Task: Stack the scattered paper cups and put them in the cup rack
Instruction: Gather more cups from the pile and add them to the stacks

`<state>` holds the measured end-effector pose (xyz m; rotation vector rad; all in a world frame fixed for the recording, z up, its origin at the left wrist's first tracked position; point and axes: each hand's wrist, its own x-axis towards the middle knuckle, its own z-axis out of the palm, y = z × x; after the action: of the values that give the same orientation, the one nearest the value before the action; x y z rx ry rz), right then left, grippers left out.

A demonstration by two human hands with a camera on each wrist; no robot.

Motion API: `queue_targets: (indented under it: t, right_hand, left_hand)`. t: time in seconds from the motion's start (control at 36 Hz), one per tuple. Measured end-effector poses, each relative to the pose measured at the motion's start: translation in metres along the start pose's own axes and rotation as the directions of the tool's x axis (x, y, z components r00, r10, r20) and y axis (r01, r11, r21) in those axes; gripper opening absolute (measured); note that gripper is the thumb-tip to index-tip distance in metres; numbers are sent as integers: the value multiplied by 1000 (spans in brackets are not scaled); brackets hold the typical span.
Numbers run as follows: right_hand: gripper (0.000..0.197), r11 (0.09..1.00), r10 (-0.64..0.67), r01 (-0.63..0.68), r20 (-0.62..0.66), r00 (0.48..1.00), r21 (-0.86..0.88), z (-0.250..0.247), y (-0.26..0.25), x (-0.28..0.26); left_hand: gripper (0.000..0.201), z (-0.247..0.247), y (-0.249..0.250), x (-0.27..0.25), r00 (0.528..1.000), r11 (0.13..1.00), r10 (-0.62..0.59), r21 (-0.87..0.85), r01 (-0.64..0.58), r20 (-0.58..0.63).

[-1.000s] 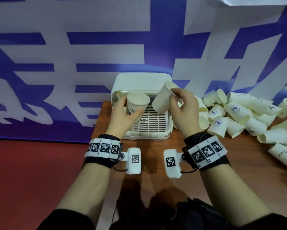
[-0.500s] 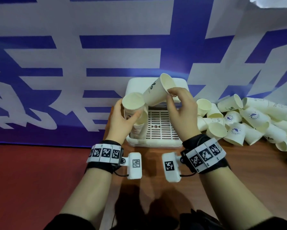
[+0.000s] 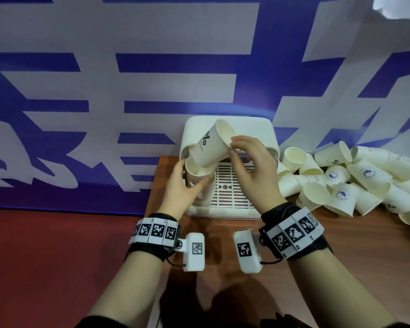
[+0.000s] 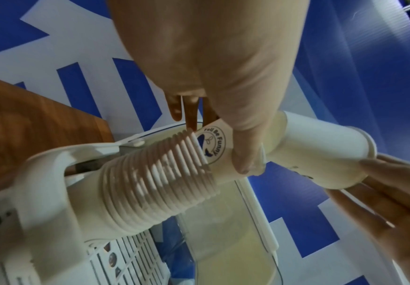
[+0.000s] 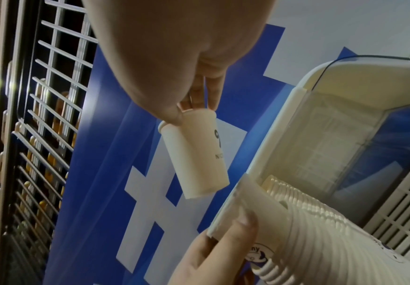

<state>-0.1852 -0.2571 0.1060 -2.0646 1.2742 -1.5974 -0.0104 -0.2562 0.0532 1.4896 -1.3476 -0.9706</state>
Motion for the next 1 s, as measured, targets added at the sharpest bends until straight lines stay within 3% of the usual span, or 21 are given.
queue_targets:
  t: [0.14,0.28,0.47,0.58,0.67,0.75,0.81,0.86,1.0]
  right_hand:
    - [16,998,-58,62,169,984,-19,7,7,-6]
    - [28,996,-12,36,277,961,-84,10,12,-9]
    - [37,988,33,36,433,901,-150,20,23,-17]
    - [35,989,60,11,474,878,-147,27,29,-24]
    - [21,992,95,-40,507,856,-118,30,32,-28]
    - [18,991,128,-93,538,833,-92,32,35,-30]
    - [19,987,159,-135,527,835,-85,32,33,-30]
    - [24,979,203,-179,513,834,-96,33,30,-29]
    - [35,958,287,-249,501,817,-143,37,28,-28]
  left_hand:
    - [64,5,-11,0,1000,1000,4,-17,-3,26]
    - [67,6,-19,1,999,997,37,62,-38,7]
    - [74,5,-25,0,998,997,-62,37,61,32]
    - [85,2,-23,-3,990,994,-107,19,106,94]
    - [86,-3,-22,-5,980,988,-127,-65,138,151]
    - [77,-7,-21,-7,974,964,-161,-184,190,160]
    - [56,-7,-15,-8,976,954,-184,-220,206,115]
    - [41,-5,-12,-5,984,965,-173,-193,178,44]
    - [32,-3,-15,-2,995,990,-103,-97,102,-2]
